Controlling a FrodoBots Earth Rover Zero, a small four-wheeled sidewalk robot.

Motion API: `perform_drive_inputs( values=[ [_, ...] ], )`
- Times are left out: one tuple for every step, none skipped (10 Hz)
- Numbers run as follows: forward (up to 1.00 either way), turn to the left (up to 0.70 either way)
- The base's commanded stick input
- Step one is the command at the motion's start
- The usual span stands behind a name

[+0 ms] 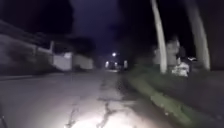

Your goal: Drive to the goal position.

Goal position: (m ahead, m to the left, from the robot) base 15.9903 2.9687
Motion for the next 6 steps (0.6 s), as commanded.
perform_drive_inputs(
  values=[
    [0.70, -0.12],
    [0.70, 0.00],
    [0.70, 0.00],
    [0.70, 0.00],
    [0.70, 0.00],
    [0.70, 0.00]
  ],
)
